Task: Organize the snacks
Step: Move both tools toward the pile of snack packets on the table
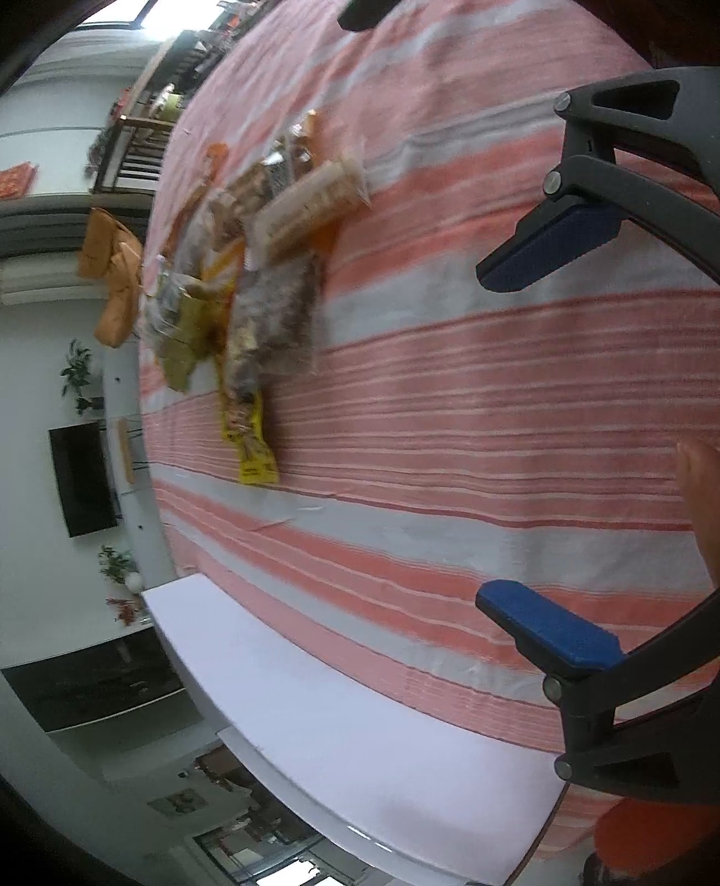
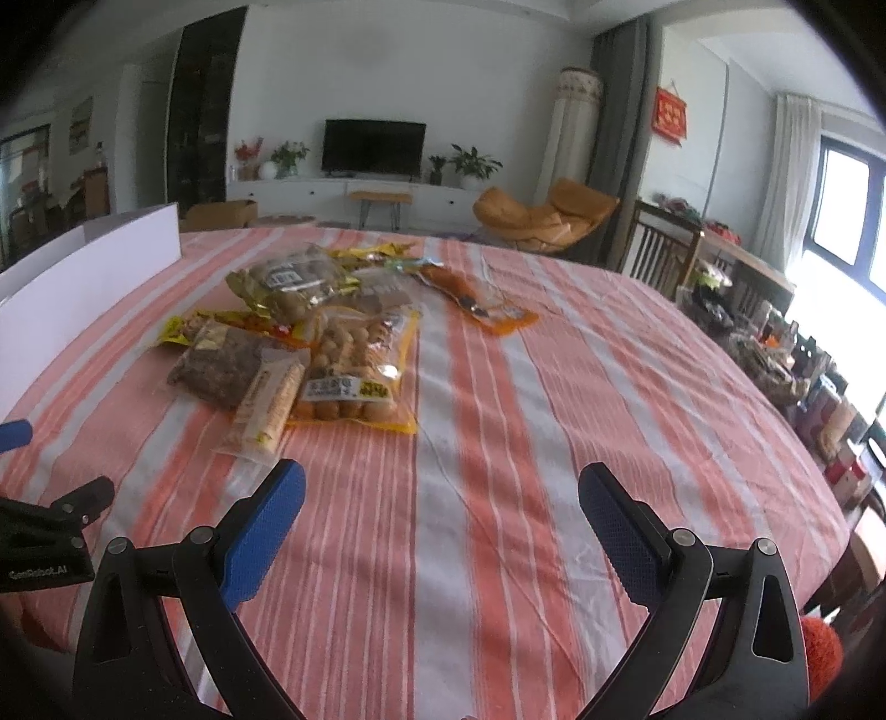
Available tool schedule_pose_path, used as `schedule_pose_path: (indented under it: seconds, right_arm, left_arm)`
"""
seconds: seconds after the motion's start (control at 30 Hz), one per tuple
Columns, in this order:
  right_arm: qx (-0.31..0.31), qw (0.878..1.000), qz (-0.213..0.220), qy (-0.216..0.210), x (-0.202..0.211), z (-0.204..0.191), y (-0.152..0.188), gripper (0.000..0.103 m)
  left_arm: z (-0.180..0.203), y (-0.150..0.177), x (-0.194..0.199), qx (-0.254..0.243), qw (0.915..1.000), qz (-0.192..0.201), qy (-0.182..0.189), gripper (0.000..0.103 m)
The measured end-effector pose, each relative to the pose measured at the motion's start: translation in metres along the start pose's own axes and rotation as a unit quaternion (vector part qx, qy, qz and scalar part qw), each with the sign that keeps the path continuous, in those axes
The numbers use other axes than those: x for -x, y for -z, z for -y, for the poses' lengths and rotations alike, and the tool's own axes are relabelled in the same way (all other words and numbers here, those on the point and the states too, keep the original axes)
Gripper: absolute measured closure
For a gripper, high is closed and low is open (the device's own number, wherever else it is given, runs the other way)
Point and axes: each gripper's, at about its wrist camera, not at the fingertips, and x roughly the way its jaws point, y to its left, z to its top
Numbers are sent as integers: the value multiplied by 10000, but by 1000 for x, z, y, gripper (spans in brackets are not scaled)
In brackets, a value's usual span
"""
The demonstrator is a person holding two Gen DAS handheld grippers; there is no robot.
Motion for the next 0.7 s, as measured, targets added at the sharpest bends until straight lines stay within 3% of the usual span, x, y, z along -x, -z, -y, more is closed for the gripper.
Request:
schedule_pose_path:
  seconds: [0.07, 0.3, 0.43, 0.6, 0.7]
  right_arm:
    - [-50, 9999, -110, -19, -4, 3, 2, 3]
    - [-193, 9980, -604, -71, -23, 8, 11, 3]
    - [-198, 9961, -862, 9, -34, 12, 17, 3]
    - [-228, 9926, -1192, -40, -46, 12, 28, 3]
    - [-308, 9927, -1154, -157, -45, 12, 30, 3]
  left_arm:
    - [1, 1, -6, 26, 9997, -224, 26, 0]
    - [-7, -1, -12, 196, 9992, -317, 123, 0]
    - [-18, -1, -21, 595, 9958, -494, 490, 0]
    - [-19, 0, -20, 585, 9962, -477, 434, 0]
    - [-19, 0, -20, 613, 9963, -455, 399, 0]
